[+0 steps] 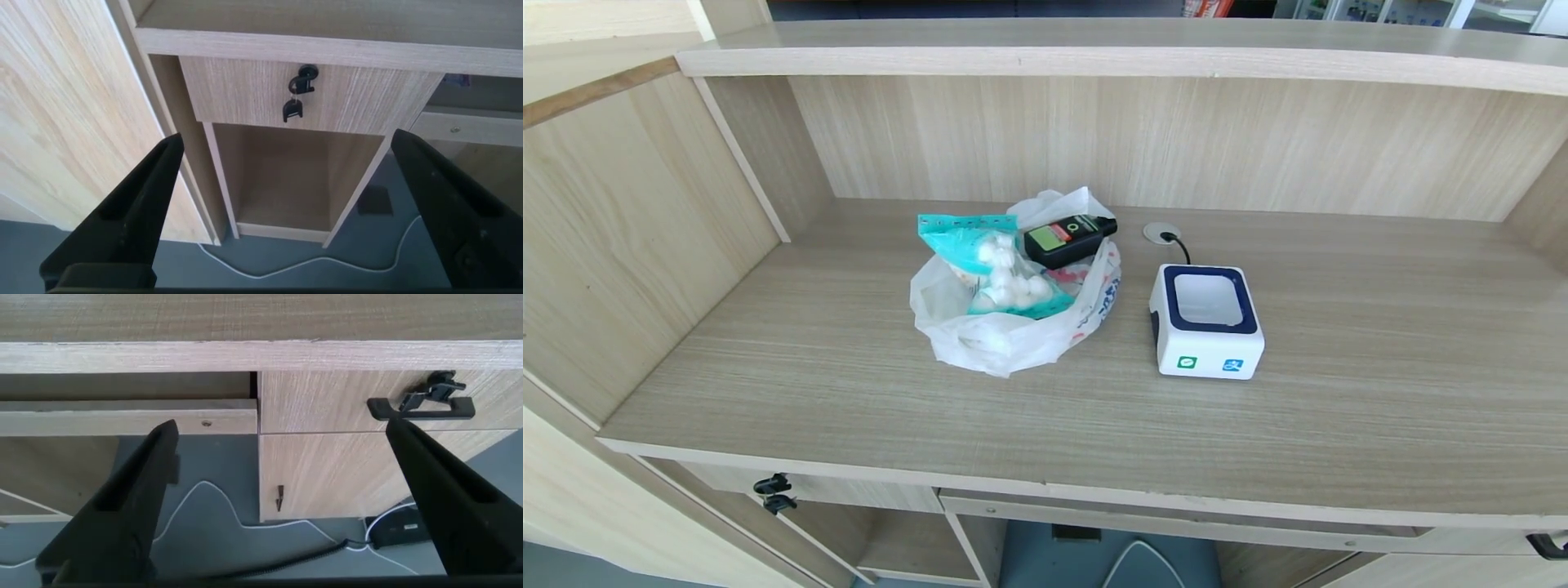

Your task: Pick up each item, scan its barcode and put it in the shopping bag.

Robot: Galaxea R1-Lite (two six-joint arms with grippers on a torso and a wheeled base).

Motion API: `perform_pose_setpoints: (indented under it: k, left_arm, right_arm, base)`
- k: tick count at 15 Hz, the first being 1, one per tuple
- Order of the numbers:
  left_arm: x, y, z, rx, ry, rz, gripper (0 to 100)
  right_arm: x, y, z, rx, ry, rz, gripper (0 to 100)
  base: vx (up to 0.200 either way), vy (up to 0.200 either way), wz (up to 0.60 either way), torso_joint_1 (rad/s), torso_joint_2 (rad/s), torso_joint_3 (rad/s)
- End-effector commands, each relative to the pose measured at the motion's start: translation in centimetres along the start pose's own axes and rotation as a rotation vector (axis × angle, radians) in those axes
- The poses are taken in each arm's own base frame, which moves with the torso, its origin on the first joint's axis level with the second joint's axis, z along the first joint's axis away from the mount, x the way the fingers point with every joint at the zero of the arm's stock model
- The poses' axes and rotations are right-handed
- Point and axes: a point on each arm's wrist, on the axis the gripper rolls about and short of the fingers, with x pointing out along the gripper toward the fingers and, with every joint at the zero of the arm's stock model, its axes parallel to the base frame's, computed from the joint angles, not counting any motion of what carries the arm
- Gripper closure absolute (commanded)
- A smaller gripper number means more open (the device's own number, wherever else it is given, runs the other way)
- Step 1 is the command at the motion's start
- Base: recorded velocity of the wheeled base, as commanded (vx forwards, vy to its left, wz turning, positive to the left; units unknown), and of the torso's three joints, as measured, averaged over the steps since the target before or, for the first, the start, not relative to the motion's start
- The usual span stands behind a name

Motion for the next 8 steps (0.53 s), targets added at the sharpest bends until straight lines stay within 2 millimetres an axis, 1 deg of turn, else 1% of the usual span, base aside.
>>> perform_pose_setpoints:
  k: [1, 8]
  left_arm:
    - [0.0, 0.0, 0.0, 0.0, 0.0, 0.0, 0]
    - [0.0, 0.0, 0.0, 0.0, 0.0, 0.0, 0]
  right_arm:
    - [0.04, 0.0, -0.01, -0.001, 0.006, 0.001, 0]
    - [0.05, 0.0, -0.01, -0.006, 0.007, 0.002, 0]
  base:
    - [0.0, 0.0, 0.0, 0.0, 0.0, 0.0]
    - [0.0, 0.0, 0.0, 0.0, 0.0, 0.0]
